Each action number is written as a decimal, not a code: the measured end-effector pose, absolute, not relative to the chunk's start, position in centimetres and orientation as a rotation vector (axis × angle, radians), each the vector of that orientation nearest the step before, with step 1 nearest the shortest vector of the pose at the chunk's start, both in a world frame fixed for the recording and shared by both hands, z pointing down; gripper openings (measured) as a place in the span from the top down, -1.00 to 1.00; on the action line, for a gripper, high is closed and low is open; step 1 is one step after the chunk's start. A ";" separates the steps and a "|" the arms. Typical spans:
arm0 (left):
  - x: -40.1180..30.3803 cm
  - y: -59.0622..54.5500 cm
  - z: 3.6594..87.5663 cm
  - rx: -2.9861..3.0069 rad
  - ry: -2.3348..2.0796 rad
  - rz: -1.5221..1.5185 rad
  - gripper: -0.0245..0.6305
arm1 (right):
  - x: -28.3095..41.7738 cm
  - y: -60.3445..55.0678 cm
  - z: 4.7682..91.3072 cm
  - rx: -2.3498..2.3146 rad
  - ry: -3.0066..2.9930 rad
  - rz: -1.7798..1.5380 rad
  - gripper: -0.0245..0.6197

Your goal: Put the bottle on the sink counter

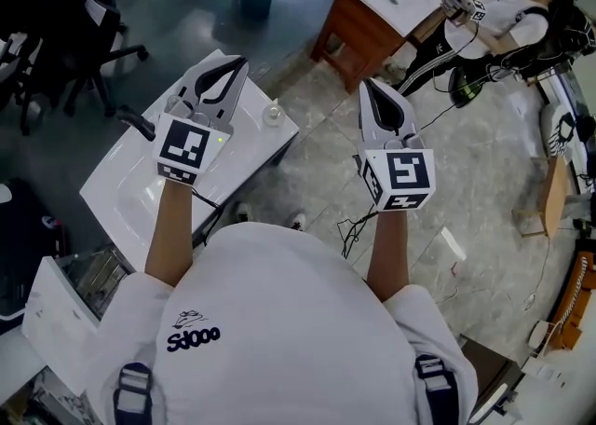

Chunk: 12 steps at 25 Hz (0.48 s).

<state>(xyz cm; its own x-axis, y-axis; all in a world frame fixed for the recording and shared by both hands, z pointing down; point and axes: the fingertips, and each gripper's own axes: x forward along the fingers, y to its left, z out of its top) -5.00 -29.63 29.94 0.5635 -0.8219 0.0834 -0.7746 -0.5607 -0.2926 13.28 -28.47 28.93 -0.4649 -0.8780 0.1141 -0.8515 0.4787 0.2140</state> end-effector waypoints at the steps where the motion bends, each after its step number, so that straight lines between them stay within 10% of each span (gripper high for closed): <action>1: -4.6 -29.4 29.9 -2.568 1.318 -0.320 0.90 | 13.2 -28.4 28.8 1.497 -2.518 -0.196 0.90; 12: -3.7 -29.4 31.0 -2.633 1.321 -0.305 0.90 | 12.1 -28.3 29.4 1.446 -2.539 -0.188 0.90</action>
